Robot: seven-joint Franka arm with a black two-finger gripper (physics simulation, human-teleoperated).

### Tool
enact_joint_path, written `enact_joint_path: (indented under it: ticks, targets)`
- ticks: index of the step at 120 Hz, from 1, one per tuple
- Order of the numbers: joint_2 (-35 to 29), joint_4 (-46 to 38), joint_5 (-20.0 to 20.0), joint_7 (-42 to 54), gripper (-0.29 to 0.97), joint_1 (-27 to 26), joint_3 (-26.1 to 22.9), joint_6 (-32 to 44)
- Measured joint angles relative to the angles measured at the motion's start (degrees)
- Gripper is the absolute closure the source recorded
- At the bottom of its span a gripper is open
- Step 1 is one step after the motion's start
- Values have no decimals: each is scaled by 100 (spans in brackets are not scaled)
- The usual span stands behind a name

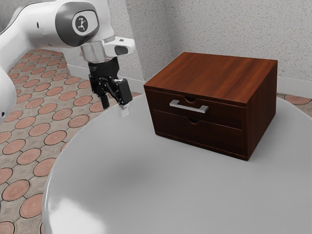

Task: Pull the drawer handle with one arm to open the drawer

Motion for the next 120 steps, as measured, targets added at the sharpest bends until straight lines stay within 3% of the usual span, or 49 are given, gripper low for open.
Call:
enact_joint_path:
  ticks: [41,65,120]
  targets:
    - [-32,28,9,-2,0,-13,-7,-7]
    - [-615,226,5,-43,0,-112,-74,-46]
    - [-608,230,11,-171,0,-89,-110,-151]
